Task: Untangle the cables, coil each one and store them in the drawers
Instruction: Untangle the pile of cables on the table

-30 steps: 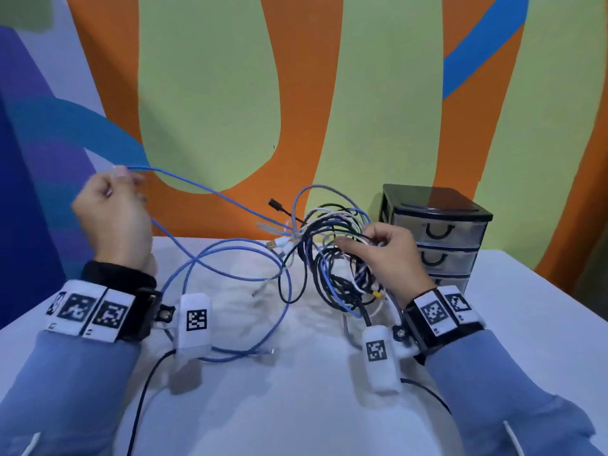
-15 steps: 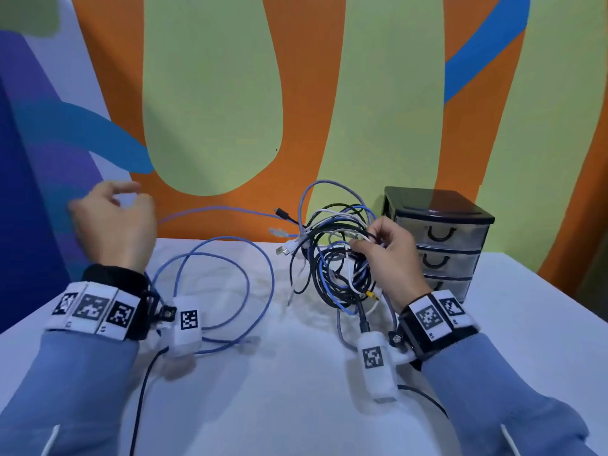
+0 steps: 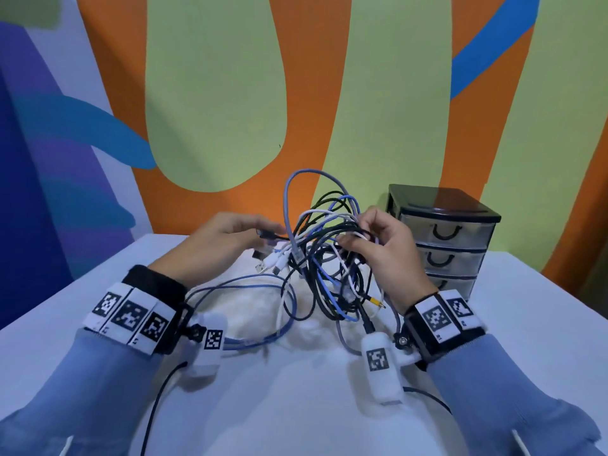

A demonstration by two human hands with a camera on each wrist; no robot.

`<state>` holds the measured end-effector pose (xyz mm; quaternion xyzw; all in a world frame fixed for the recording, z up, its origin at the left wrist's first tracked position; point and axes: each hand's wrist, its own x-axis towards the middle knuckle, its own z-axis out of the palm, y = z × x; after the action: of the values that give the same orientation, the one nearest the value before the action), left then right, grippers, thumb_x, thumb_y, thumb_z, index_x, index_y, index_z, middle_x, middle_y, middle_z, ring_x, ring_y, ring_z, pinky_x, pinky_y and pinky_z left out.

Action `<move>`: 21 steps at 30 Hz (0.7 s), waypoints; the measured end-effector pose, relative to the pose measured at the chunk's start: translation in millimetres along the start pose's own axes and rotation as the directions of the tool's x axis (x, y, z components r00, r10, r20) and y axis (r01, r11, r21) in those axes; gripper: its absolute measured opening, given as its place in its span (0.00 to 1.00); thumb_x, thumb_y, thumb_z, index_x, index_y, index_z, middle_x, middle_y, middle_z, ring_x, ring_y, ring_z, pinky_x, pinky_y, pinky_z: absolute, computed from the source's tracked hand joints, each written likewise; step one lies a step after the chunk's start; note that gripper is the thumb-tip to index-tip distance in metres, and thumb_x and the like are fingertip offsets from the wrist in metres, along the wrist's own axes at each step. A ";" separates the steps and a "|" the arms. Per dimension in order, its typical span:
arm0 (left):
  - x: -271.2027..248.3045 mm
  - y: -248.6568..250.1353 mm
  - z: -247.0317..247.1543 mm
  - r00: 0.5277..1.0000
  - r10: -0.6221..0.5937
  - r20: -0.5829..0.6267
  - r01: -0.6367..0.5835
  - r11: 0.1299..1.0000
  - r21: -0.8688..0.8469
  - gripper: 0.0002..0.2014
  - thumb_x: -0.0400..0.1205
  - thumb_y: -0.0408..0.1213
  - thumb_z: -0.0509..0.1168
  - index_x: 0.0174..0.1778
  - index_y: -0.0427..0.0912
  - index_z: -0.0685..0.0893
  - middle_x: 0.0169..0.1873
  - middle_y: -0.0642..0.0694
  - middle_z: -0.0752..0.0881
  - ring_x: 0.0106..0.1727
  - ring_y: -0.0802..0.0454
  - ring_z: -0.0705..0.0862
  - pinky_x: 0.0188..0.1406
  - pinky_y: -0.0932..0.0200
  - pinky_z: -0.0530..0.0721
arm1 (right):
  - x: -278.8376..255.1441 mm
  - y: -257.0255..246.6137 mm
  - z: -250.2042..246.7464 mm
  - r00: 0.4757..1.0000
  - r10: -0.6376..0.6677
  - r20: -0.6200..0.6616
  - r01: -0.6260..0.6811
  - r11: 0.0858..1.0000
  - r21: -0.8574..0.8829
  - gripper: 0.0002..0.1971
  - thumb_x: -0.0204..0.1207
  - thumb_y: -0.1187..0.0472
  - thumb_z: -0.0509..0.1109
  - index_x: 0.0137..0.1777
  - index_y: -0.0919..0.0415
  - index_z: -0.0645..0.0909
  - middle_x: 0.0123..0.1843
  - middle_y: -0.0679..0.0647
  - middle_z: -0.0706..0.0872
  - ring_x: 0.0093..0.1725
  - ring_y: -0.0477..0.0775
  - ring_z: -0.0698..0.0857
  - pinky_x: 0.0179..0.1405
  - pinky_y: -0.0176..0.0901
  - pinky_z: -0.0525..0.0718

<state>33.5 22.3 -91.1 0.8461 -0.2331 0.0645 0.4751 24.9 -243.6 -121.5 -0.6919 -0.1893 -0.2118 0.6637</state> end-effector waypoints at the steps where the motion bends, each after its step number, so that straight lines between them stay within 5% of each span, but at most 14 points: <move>1: -1.4 0.6 -1.2 1.000 0.000 0.021 0.000 1.000 0.018 0.12 0.88 0.26 0.67 0.56 0.43 0.95 0.51 0.46 0.95 0.49 0.44 0.88 0.61 0.54 0.84 | -0.1 -1.1 -0.1 1.000 -0.013 -0.011 0.013 1.000 -0.008 0.19 0.71 0.67 0.79 0.35 0.57 0.68 0.36 0.57 0.70 0.41 0.58 0.76 0.50 0.59 0.78; 4: -5.1 4.4 -5.6 0.998 0.070 0.005 -0.070 0.997 0.038 0.09 0.87 0.39 0.71 0.49 0.38 0.94 0.42 0.44 0.94 0.42 0.58 0.86 0.52 0.61 0.80 | -1.0 -3.1 -3.9 0.999 -0.038 -0.013 0.038 0.999 -0.026 0.18 0.74 0.77 0.78 0.43 0.54 0.75 0.40 0.57 0.76 0.44 0.54 0.78 0.50 0.52 0.80; 6: -3.0 3.2 -5.9 0.978 0.155 -0.141 -0.152 0.988 0.033 0.10 0.87 0.44 0.71 0.47 0.45 0.95 0.44 0.45 0.94 0.45 0.57 0.86 0.53 0.62 0.81 | -1.7 -5.1 -3.4 0.999 -0.026 0.043 0.029 0.997 -0.072 0.22 0.75 0.80 0.76 0.56 0.51 0.82 0.44 0.61 0.82 0.47 0.54 0.83 0.54 0.55 0.85; 8: 3.2 -1.0 -8.2 0.908 0.226 -0.352 -0.215 0.974 0.071 0.09 0.90 0.44 0.69 0.47 0.52 0.93 0.44 0.47 0.93 0.44 0.50 0.84 0.52 0.53 0.79 | -1.3 -5.3 0.0 0.996 -0.028 0.086 0.039 0.991 -0.130 0.29 0.75 0.82 0.73 0.64 0.47 0.86 0.48 0.62 0.86 0.50 0.55 0.86 0.58 0.57 0.87; 10: 7.5 -10.1 -18.0 0.792 0.193 -0.579 -0.207 0.977 0.043 0.12 0.91 0.46 0.66 0.43 0.61 0.90 0.36 0.55 0.87 0.38 0.53 0.78 0.42 0.50 0.75 | 0.4 -2.8 1.1 0.998 -0.018 0.058 0.025 0.992 -0.124 0.33 0.74 0.86 0.67 0.64 0.48 0.89 0.51 0.49 0.92 0.53 0.47 0.89 0.54 0.46 0.89; 13: 3.9 -24.7 -51.0 0.511 -0.020 -0.859 -0.165 0.979 -0.121 0.11 0.85 0.50 0.63 0.39 0.64 0.86 0.33 0.58 0.78 0.34 0.54 0.73 0.40 0.49 0.70 | 1.5 2.4 -3.8 0.999 0.021 -0.036 -0.026 0.990 -0.136 0.37 0.72 0.88 0.60 0.59 0.45 0.92 0.59 0.42 0.94 0.59 0.44 0.90 0.49 0.37 0.88; 15: -1.4 -30.8 -64.8 0.432 -0.104 -0.896 -0.094 0.983 -0.159 0.09 0.85 0.49 0.63 0.44 0.57 0.89 0.36 0.54 0.80 0.34 0.54 0.74 0.40 0.52 0.71 | 2.5 6.9 -9.2 0.995 0.044 -0.086 -0.055 0.990 -0.132 0.35 0.74 0.87 0.61 0.59 0.47 0.92 0.61 0.46 0.93 0.59 0.45 0.91 0.48 0.35 0.87; 18: -1.9 -38.6 -67.9 0.452 -0.092 -0.887 0.064 0.995 -0.071 0.10 0.86 0.44 0.65 0.52 0.45 0.91 0.42 0.44 0.85 0.40 0.46 0.80 0.41 0.54 0.75 | 4.9 11.5 -10.1 0.981 0.099 -0.166 -0.119 0.987 -0.112 0.29 0.80 0.82 0.65 0.57 0.42 0.90 0.55 0.46 0.94 0.49 0.43 0.92 0.45 0.36 0.87; 21: -1.9 -37.1 -60.4 0.559 -0.016 -0.829 0.203 0.972 0.118 0.09 0.88 0.43 0.68 0.51 0.45 0.91 0.44 0.40 0.89 0.49 0.37 0.86 0.51 0.45 0.82 | 6.6 14.6 -11.9 0.972 0.139 -0.188 -0.186 0.947 -0.262 0.20 0.81 0.69 0.73 0.59 0.39 0.87 0.54 0.52 0.91 0.43 0.53 0.88 0.42 0.42 0.84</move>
<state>55.5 89.7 -87.7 0.7743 0.0758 0.4441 0.4444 37.9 -256.3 -129.7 -0.7713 -0.0435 -0.2379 0.5887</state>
